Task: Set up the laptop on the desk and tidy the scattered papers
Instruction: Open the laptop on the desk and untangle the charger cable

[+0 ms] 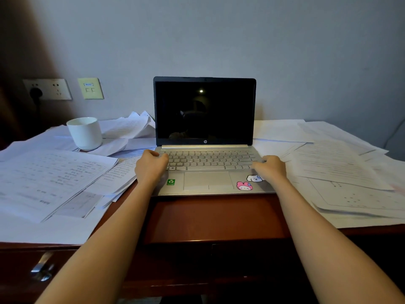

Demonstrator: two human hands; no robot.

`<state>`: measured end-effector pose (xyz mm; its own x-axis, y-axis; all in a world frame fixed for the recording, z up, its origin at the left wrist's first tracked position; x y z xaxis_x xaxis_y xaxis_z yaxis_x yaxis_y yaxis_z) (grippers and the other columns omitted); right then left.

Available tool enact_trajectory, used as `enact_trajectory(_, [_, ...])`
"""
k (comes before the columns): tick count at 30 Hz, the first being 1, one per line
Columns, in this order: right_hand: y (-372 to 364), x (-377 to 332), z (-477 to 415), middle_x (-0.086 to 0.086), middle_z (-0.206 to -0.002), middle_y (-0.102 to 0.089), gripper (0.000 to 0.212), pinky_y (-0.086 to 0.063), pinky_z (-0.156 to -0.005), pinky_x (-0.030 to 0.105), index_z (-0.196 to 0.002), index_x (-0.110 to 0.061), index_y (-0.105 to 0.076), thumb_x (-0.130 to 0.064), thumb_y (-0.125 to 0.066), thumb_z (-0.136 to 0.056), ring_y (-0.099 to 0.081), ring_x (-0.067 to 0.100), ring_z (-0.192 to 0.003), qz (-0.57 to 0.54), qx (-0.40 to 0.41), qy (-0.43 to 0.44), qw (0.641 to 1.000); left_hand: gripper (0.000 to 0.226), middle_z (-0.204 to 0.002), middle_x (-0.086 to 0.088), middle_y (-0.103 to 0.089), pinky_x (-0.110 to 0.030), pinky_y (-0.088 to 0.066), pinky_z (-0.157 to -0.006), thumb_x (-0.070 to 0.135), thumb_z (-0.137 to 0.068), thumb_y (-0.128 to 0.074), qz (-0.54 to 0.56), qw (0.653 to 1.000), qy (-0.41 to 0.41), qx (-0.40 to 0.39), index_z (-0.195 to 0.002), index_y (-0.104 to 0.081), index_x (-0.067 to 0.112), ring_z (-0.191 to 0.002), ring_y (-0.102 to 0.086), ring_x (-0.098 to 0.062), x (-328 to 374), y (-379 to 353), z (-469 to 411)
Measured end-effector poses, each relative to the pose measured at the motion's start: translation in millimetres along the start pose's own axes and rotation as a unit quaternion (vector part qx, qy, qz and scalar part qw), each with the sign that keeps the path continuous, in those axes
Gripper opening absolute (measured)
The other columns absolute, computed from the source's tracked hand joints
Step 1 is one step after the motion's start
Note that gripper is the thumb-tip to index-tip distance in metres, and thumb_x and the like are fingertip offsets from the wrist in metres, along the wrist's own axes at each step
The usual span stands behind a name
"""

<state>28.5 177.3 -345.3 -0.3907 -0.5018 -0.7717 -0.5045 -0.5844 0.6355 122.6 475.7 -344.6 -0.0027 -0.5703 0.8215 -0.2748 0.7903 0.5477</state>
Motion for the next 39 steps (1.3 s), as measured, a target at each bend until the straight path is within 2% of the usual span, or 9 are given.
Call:
enact_trajectory(6, [8.4,-0.2,6.2,0.006,-0.08,-0.055,0.008,-0.034,-0.053,0.023,-0.082,-0.011,-0.06,-0.008,-0.065,-0.077,-0.049,0.025,-0.082,0.003,-0.02,-0.008,1.0,0.041,-0.121,-0.016,-0.059,-0.037,-0.039,-0.094,0.032,-0.088,-0.052,-0.036,0.999,-0.017,-0.009,-0.12,-0.051,0.006,-0.113,-0.052,-0.032,7.4,-0.8,5.6])
enact_trajectory(12, [12.9,3.4,4.2,0.003,-0.066,-0.045,0.021,-0.027,-0.05,0.022,-0.062,-0.01,-0.046,0.0,-0.055,-0.078,-0.045,0.024,-0.078,0.006,-0.01,-0.037,0.999,0.042,-0.119,-0.017,-0.059,-0.038,-0.04,-0.091,0.033,-0.089,-0.052,-0.043,0.999,-0.026,-0.015,-0.119,-0.05,0.004,-0.11,-0.052,-0.032,6.9,-0.7,7.2])
enact_trajectory(15, [15.7,5.7,3.5,0.008,-0.077,-0.053,0.028,-0.035,-0.06,0.023,-0.058,-0.011,-0.045,0.004,-0.055,-0.08,-0.048,0.023,-0.081,-0.012,-0.008,-0.041,0.999,0.043,-0.119,-0.017,-0.059,-0.038,-0.04,-0.091,0.034,-0.09,-0.052,-0.048,0.998,-0.026,-0.02,-0.12,-0.05,0.004,-0.11,-0.052,-0.032,6.4,-1.3,6.3])
enact_trajectory(17, [16.8,5.4,3.5,0.014,-0.098,-0.059,0.015,-0.043,-0.076,0.027,-0.076,-0.006,-0.061,0.006,-0.055,-0.081,-0.054,0.026,-0.093,-0.028,-0.006,-0.042,0.999,0.044,-0.122,-0.017,-0.058,-0.038,-0.04,-0.093,0.034,-0.09,-0.051,-0.055,0.998,-0.026,-0.023,-0.121,-0.049,0.004,-0.112,-0.052,-0.033,6.0,-0.5,6.3])
enact_trajectory(18, [17.5,5.2,3.5,0.015,-0.112,-0.059,0.021,-0.044,-0.086,0.03,-0.1,-0.001,-0.064,0.007,-0.055,-0.082,-0.055,0.029,-0.105,-0.038,-0.003,-0.04,0.998,0.044,-0.123,-0.018,-0.057,-0.038,-0.04,-0.093,0.033,-0.091,-0.051,-0.062,0.997,-0.028,-0.028,-0.122,-0.048,0.003,-0.113,-0.051,-0.033,6.0,-0.3,6.4])
enact_trajectory(21, [14.4,2.3,8.2,0.013,-0.142,-0.045,0.052,-0.038,-0.105,0.035,-0.139,-0.004,-0.042,0.003,-0.049,-0.088,-0.043,0.031,-0.129,-0.056,-0.014,-0.025,0.998,0.044,-0.126,-0.02,-0.054,-0.039,-0.039,-0.094,0.03,-0.091,-0.049,-0.105,0.992,-0.045,-0.049,-0.125,-0.043,0.002,-0.117,-0.048,-0.036,6.8,-4.1,8.4])
enact_trajectory(29, [10.3,-10.1,13.3,0.012,-0.139,-0.047,0.054,-0.035,-0.103,0.039,-0.141,-0.014,-0.038,-0.005,-0.045,-0.088,-0.035,0.035,-0.129,0.059,-0.024,0.026,0.998,0.052,-0.141,-0.018,-0.037,-0.044,-0.032,-0.108,0.042,-0.091,-0.041,-0.304,0.93,-0.175,-0.107,-0.132,-0.043,0.01,-0.13,-0.034,-0.036,41.6,-33.5,21.7])
enact_trajectory(34, [8.3,-25.2,2.4,0.014,-0.141,-0.039,0.051,-0.03,-0.104,0.041,-0.142,-0.014,-0.034,-0.014,-0.045,-0.092,-0.03,0.038,-0.129,0.175,-0.025,0.095,0.98,0.059,-0.155,-0.017,-0.016,-0.045,-0.009,-0.117,0.041,-0.095,-0.039,-0.35,0.888,-0.271,-0.122,-0.146,-0.026,0.014,-0.145,-0.005,-0.034,86.7,-62.7,32.4])
enact_trajectory(39, [10.7,-20.6,-29.3,0.012,-0.152,-0.023,0.059,-0.025,-0.108,0.042,-0.15,-0.019,-0.015,-0.03,-0.04,-0.098,-0.022,0.035,-0.137,0.267,-0.039,0.106,0.957,0.058,-0.158,-0.014,-0.008,-0.044,-0.002,-0.117,0.042,-0.096,-0.038,-0.373,0.828,-0.394,-0.143,-0.147,-0.024,0.018,-0.146,0.004,-0.032,127.1,-102.2,38.2])
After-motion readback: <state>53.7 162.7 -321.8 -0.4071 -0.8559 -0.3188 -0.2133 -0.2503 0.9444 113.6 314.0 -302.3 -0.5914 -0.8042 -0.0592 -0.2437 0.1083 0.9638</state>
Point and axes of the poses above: each hand's wrist, its own z-axis away from the middle knuckle, its own y-axis out of the back of the hand, x = y × z, the point moved 5 cm from there along -z, towards the middle knuckle
